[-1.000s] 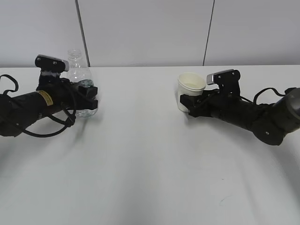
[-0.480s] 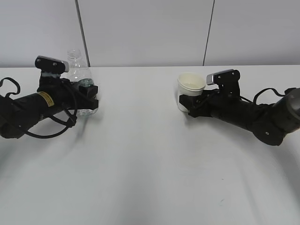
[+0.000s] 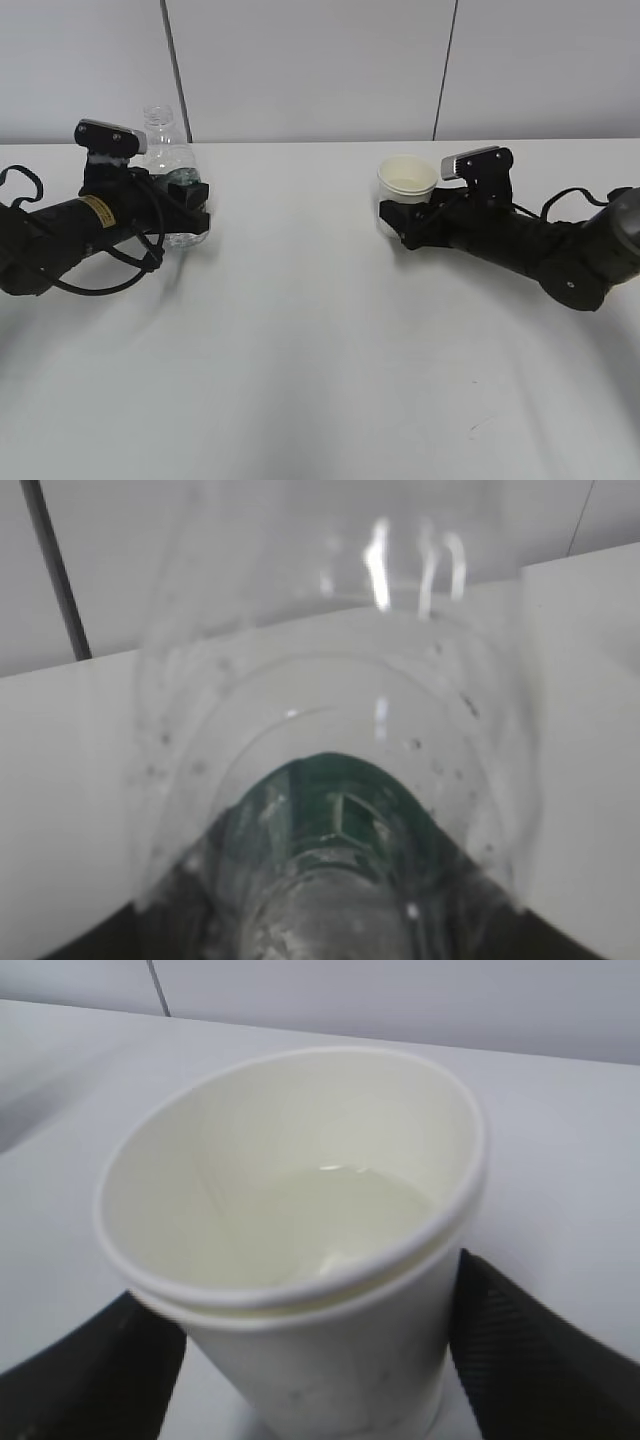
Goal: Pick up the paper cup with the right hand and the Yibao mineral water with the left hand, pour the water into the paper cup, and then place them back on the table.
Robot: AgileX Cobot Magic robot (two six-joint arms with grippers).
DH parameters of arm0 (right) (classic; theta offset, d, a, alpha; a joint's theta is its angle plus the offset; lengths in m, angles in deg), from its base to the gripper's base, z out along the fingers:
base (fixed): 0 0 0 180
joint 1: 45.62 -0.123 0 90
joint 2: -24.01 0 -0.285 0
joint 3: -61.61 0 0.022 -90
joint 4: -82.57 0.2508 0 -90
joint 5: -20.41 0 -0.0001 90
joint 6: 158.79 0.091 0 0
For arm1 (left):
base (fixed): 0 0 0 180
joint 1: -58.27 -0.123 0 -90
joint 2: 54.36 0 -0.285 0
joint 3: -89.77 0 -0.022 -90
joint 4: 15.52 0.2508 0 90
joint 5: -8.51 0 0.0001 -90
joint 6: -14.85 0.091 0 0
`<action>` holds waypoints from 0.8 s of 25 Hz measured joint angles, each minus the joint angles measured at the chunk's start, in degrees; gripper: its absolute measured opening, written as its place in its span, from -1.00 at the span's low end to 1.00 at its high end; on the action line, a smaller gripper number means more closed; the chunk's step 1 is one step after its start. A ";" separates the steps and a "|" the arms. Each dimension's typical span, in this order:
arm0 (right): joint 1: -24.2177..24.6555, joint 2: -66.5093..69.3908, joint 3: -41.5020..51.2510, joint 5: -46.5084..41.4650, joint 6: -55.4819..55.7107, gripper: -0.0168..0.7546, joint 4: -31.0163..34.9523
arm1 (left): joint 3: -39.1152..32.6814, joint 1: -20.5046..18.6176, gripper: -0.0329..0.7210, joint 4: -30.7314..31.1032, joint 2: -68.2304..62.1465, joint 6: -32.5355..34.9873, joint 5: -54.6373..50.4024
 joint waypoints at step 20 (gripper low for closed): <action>0.00 -5.28 9.76 2.09 -2.99 0.67 4.72 | 0.00 0.00 -0.11 0.00 0.00 0.06 0.00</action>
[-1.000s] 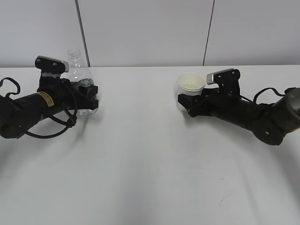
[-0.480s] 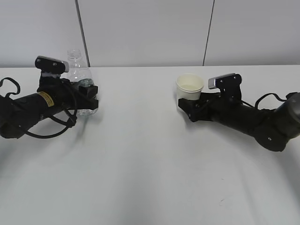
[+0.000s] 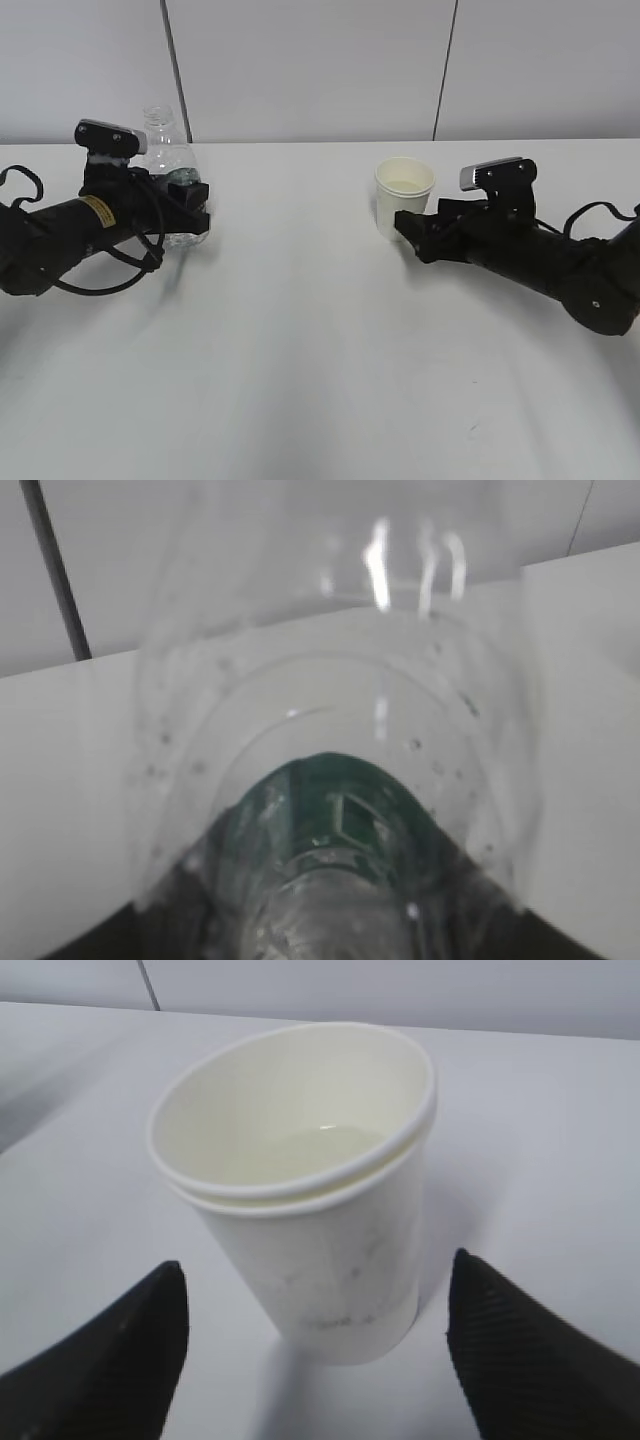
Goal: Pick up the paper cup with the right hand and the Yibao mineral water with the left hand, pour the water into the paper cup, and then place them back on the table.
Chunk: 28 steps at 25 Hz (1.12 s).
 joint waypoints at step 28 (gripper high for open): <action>0.00 -24.19 15.94 -3.19 -0.12 0.58 0.14 | -1.55 0.00 0.66 0.12 2.28 0.11 -1.93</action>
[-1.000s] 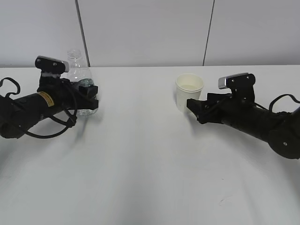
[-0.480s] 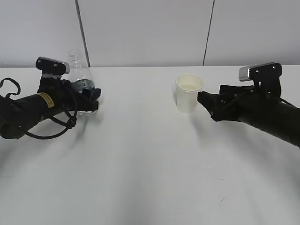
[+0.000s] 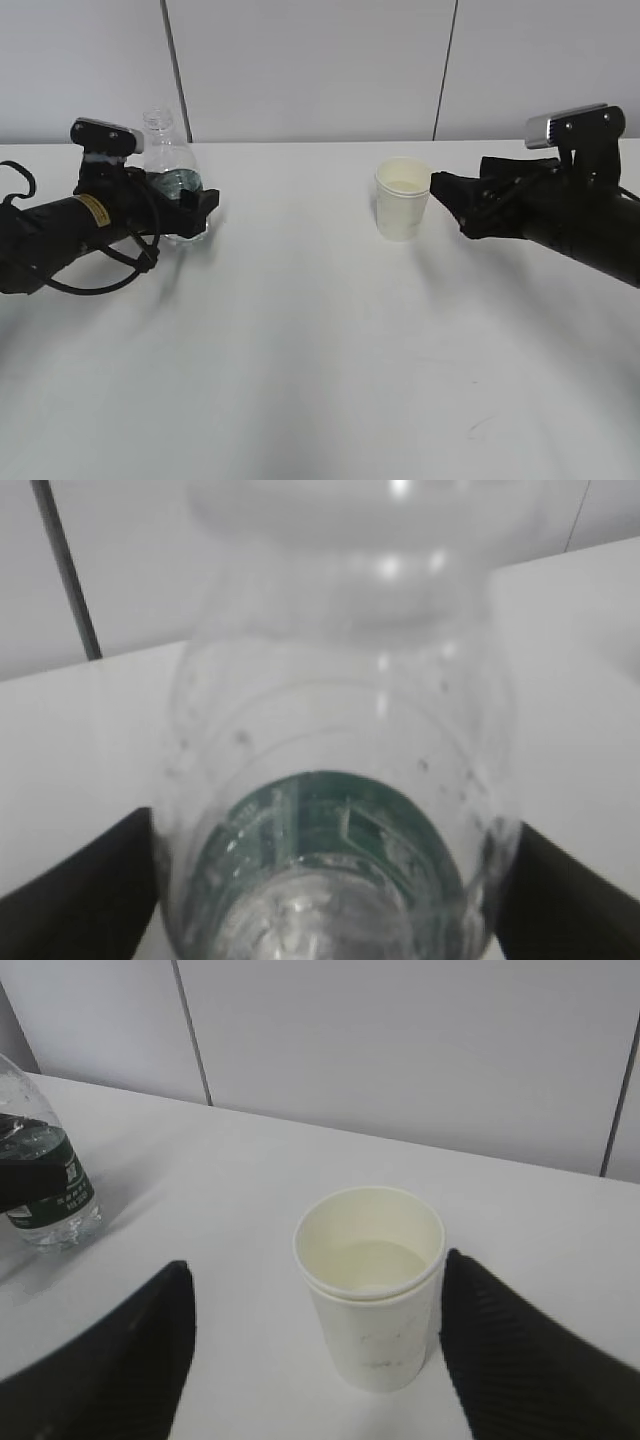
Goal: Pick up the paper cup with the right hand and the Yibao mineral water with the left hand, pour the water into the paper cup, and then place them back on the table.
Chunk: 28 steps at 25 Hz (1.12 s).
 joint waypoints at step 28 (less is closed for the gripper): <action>0.00 -13.45 -7.18 -28.07 9.18 0.58 -1.07 | -2.92 0.00 0.61 -0.30 29.31 -6.79 -28.51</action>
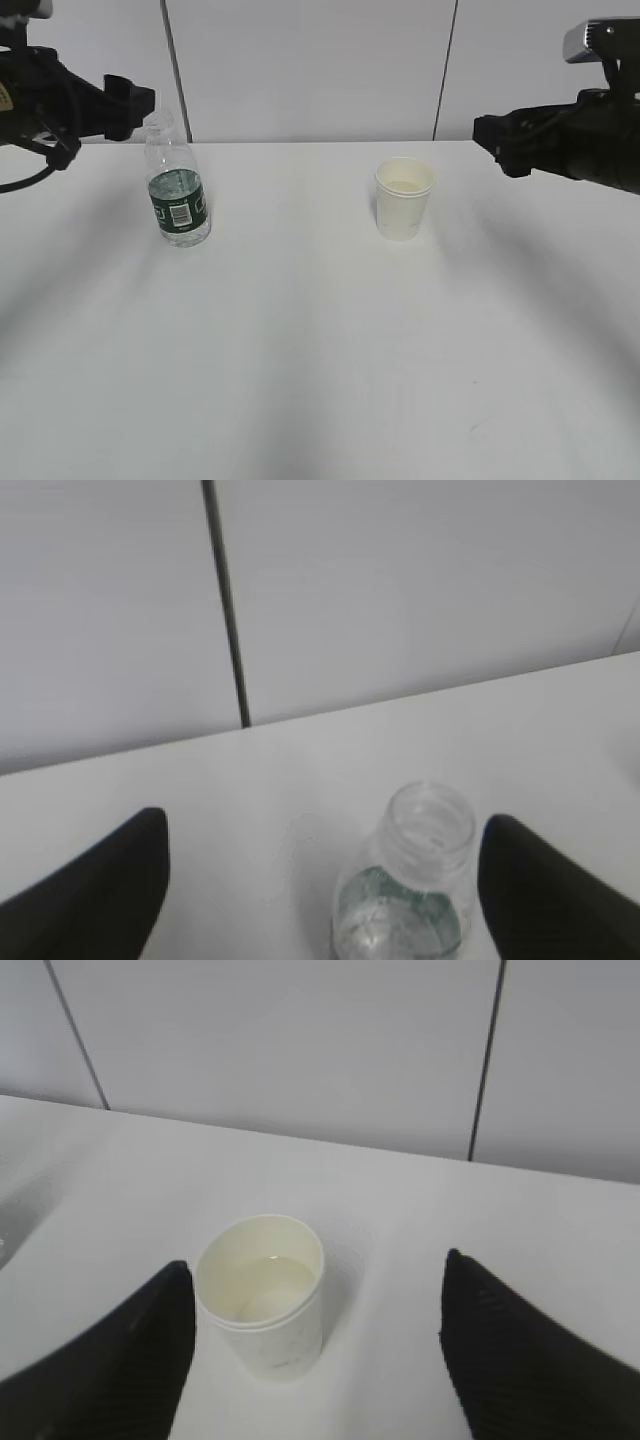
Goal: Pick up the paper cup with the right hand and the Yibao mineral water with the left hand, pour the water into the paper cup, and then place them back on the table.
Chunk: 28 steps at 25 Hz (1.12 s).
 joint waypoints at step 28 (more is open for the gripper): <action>-5.75 0.57 -39.88 -89.62 -7.48 0.48 19.14 | 30.33 0.00 0.45 -18.54 0.75 6.05 -83.02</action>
